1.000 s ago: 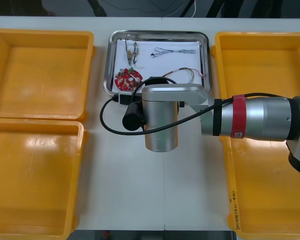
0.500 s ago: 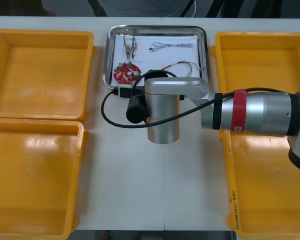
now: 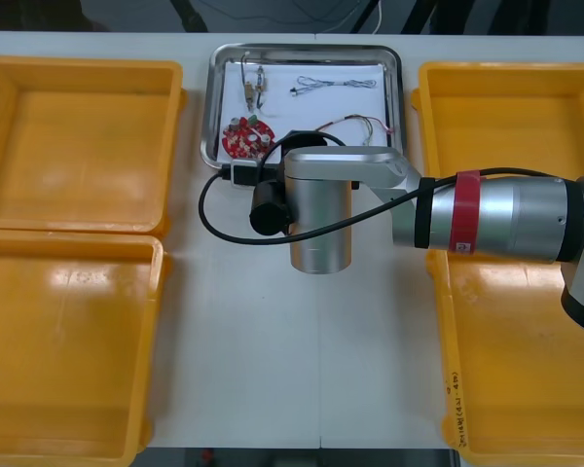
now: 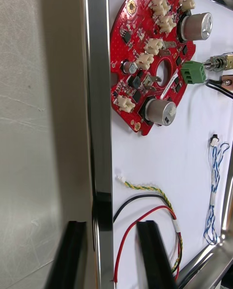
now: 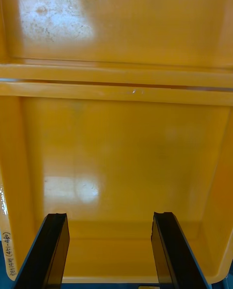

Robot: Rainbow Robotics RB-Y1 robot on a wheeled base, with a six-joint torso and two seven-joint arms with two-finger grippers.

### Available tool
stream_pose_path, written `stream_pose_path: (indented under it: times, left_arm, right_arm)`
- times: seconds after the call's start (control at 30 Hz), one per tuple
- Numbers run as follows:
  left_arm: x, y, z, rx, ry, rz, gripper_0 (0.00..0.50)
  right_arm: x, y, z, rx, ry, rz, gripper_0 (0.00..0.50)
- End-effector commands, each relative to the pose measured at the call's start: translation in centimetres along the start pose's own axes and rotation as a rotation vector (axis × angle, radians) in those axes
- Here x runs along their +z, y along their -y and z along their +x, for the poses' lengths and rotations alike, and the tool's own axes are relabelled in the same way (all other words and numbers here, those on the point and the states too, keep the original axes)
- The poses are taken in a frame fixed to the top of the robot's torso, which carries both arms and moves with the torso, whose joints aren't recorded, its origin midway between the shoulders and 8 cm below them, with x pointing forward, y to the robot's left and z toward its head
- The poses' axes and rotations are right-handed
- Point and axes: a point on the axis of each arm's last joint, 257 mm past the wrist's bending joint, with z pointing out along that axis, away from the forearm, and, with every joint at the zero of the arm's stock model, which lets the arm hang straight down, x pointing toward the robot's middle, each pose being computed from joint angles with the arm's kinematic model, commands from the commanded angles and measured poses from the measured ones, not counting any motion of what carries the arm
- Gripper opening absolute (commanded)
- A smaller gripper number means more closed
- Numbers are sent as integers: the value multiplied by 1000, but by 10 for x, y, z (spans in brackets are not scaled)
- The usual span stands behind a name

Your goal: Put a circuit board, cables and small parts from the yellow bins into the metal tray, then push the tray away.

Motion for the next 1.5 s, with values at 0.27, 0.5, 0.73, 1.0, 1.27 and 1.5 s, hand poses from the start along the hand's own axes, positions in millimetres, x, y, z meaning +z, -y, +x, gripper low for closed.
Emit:
stream_pose_path:
  times: [0.27,0.5,0.73,1.0,1.27,1.5]
  left_arm:
    - [-14,-13,-2,73,17,-50,500]
    - [-14,-13,-2,73,17,-50,500]
    - [-14,-13,-2,73,17,-50,500]
    - [-14,-13,-2,73,17,-50,500]
    - [-14,-13,-2,73,17,-50,500]
    - [-14,-13,-2,73,17,-50,500]
  right_arm:
    - [-12,53,-15,35,34,62,500]
    - [-28,51,-21,108,24,-9,500]
    - [-68,48,-28,162,-8,-90,500]
    - [-127,45,-19,286,-54,-247,500]
    - [-171,42,26,412,-134,-311,500]
    - [-194,53,49,669,-56,-365,500]
